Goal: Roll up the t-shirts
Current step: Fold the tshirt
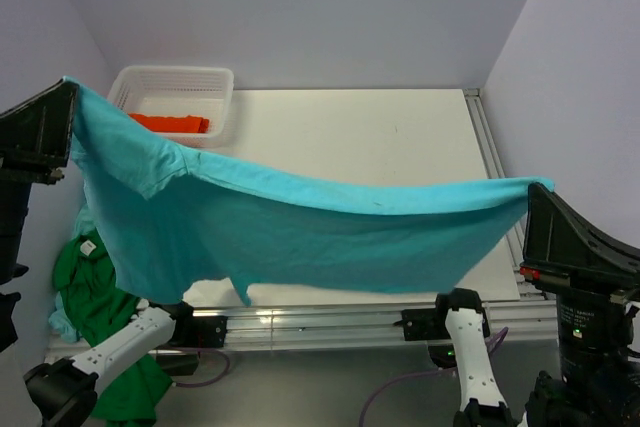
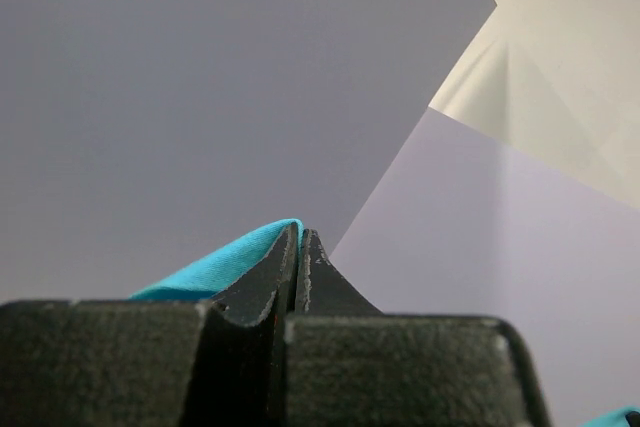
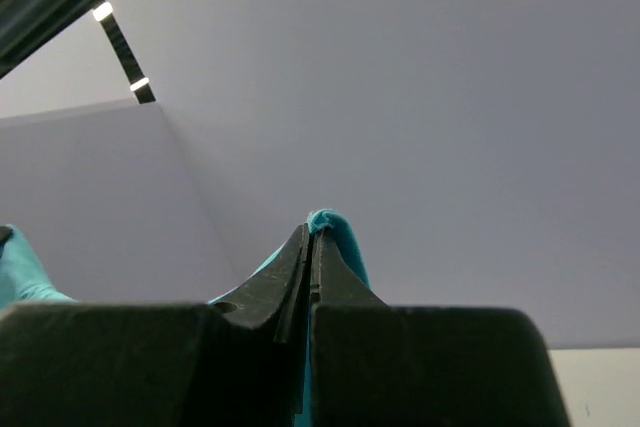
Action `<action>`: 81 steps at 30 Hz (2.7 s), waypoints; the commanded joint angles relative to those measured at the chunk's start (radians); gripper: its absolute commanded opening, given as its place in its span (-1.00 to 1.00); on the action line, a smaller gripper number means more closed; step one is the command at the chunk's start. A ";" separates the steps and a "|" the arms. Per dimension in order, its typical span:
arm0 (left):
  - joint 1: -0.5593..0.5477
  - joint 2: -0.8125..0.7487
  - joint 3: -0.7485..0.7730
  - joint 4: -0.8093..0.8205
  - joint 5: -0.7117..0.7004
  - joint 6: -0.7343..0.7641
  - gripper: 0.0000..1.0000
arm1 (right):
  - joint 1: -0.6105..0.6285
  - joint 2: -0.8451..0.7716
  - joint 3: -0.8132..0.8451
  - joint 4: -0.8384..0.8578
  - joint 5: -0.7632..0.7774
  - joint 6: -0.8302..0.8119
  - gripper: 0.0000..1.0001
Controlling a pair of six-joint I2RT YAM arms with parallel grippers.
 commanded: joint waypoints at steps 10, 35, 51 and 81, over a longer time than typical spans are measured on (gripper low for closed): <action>0.001 0.193 -0.079 0.136 -0.010 -0.034 -0.99 | 0.004 0.083 -0.175 0.051 0.054 0.000 -1.00; 0.084 0.241 0.013 0.150 0.045 0.087 -0.99 | 0.004 0.213 -0.137 0.140 -0.045 0.060 -1.00; 0.084 0.201 0.134 0.033 0.021 0.066 -0.99 | 0.004 0.198 0.052 -0.027 -0.026 0.063 -1.00; 0.352 1.086 0.574 0.441 0.440 -0.128 -0.99 | -0.143 0.948 0.112 0.615 -0.309 0.377 -1.00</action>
